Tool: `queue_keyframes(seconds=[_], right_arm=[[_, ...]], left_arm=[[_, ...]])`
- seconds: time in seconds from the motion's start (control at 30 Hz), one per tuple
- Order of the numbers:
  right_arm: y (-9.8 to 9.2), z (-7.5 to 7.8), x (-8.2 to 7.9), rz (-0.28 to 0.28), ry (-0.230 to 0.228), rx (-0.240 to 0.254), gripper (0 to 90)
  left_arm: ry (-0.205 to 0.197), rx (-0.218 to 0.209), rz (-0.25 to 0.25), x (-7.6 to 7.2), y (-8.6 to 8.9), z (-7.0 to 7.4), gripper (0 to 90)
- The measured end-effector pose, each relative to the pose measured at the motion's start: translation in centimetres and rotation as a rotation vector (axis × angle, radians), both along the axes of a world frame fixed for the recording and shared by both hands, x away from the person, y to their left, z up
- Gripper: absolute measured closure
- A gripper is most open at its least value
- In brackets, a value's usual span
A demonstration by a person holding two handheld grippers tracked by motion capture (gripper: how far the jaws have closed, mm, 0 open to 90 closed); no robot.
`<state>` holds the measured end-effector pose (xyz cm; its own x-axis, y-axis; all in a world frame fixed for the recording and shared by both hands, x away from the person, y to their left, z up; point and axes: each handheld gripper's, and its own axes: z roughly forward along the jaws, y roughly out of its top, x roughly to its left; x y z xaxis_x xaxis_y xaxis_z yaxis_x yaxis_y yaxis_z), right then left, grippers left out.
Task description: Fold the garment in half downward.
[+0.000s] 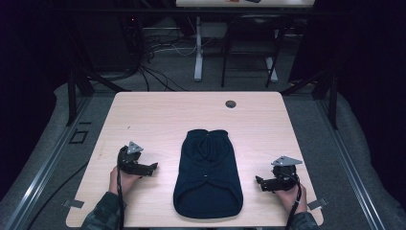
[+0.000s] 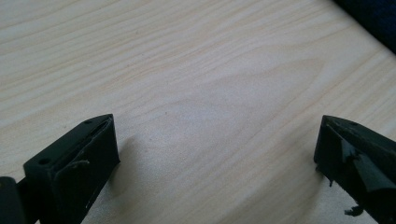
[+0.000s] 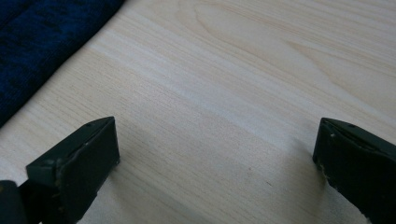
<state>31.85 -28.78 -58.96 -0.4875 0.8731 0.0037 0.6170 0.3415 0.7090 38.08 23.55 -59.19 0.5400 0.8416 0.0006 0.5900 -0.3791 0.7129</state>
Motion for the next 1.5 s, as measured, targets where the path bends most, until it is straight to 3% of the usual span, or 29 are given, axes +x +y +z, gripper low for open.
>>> queue_keyframes(seconds=[0.37,0.67,0.87,1.07,1.17,1.5], right_arm=[[0.0,0.0,-0.1,0.02,-0.009,0.007,4.5],[0.2,0.1,0.0,-0.003,-0.015,0.0,3.3],[0.5,0.4,0.1,-0.009,-0.003,-0.021,3.6],[0.7,1.3,0.3,0.009,-0.002,0.009,4.3],[1.0,1.6,0.4,0.013,0.005,0.022,4.4],[2.0,2.7,1.3,0.041,0.015,0.034,5.2]], left_arm=[[0.004,0.003,-0.001,0.0,0.0,0.0,0.0],[0.007,0.001,0.003,0.1,-0.1,0.1,0.0],[0.01,-0.003,-0.016,0.2,-0.4,0.6,0.1],[0.004,-0.024,-0.034,0.3,-0.9,1.4,0.0],[-0.008,-0.01,-0.053,0.3,-1.5,1.6,0.3],[-0.01,-0.025,-0.09,1.0,-3.0,2.8,0.0]])
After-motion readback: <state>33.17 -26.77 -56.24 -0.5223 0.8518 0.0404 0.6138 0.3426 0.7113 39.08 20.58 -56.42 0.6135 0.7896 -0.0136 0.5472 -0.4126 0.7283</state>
